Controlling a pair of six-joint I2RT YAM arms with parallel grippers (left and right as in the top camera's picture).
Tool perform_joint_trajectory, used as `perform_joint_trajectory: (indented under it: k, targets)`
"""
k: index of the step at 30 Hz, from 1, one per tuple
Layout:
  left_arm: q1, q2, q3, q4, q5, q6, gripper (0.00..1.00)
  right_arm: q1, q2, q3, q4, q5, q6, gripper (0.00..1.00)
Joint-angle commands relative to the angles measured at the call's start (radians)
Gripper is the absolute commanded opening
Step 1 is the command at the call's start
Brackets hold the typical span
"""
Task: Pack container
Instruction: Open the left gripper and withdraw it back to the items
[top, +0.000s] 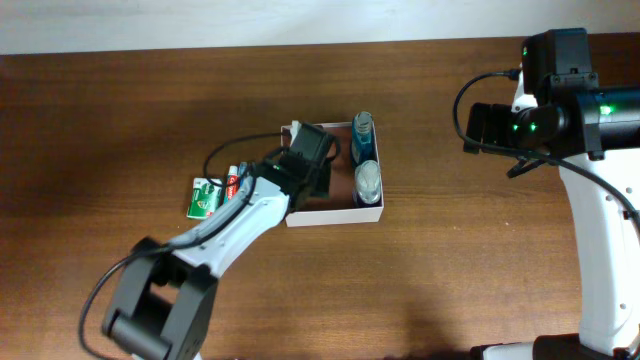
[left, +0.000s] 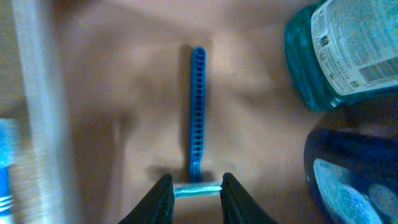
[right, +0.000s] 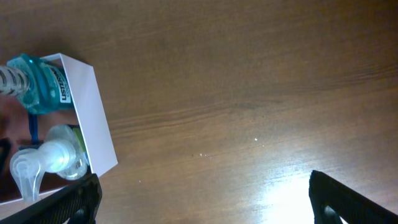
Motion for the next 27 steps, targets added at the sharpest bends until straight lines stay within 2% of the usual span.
perform_joint_trajectory:
  k: [1, 2, 5, 8, 12, 15, 23, 27]
  targets:
    - [0.012, -0.161, 0.122, -0.123, -0.129, 0.079, 0.28, -0.007, -0.013, 0.009, 0.003, 0.016, 0.004, 0.99]
    - [0.018, -0.177, 0.135, -0.148, -0.135, 0.081, 0.3, -0.007, -0.013, 0.009, 0.003, 0.016, 0.004, 0.98]
    - [0.06, -0.249, 0.159, -0.223, -0.134, 0.081, 0.43, -0.007, -0.013, 0.009, 0.003, 0.016, 0.004, 0.98]
    - [0.128, -0.324, 0.159, -0.312, -0.134, 0.088, 0.49, -0.007, -0.013, 0.009, 0.003, 0.016, 0.004, 0.98]
    - [0.208, -0.338, 0.159, -0.383, -0.131, 0.178, 0.52, -0.007, -0.013, 0.009, 0.003, 0.016, 0.004, 0.98]
    - [0.264, -0.314, 0.157, -0.405, -0.085, 0.22, 0.67, -0.007, -0.013, 0.009, 0.003, 0.016, 0.004, 0.98]
    - [0.433, -0.142, 0.156, -0.447, -0.03, 0.261, 0.69, -0.007, -0.013, 0.009, 0.003, 0.016, 0.004, 0.98]
    - [0.489, -0.079, 0.155, -0.454, 0.048, 0.317, 0.69, -0.007, -0.013, 0.009, 0.003, 0.016, 0.004, 0.98]
